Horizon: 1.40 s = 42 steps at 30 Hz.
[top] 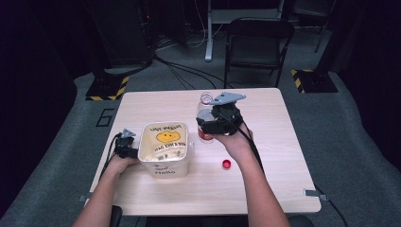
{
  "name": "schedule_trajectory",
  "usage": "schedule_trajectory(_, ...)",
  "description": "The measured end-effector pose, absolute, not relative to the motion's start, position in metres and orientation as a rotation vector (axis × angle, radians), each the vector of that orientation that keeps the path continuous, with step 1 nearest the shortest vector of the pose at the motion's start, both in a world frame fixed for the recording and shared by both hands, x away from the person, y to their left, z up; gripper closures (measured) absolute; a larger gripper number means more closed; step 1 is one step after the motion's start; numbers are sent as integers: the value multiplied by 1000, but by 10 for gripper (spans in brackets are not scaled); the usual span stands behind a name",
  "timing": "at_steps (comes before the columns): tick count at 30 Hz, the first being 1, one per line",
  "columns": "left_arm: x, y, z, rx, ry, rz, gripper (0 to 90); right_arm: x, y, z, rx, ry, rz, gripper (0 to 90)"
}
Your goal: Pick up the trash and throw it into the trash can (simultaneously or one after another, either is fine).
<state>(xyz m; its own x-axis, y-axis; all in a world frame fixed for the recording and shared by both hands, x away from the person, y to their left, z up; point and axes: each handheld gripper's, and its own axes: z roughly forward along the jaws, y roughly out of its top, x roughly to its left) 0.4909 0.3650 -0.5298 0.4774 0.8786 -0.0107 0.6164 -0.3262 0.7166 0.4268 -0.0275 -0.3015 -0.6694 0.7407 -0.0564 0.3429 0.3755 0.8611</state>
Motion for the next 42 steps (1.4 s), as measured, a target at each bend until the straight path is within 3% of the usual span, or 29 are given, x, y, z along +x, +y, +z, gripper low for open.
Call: schedule_trajectory(42, 491, 365, -529, 2070, 1226, 502, 0, 434, 25, -260, 774, 2268, 1354, 282)
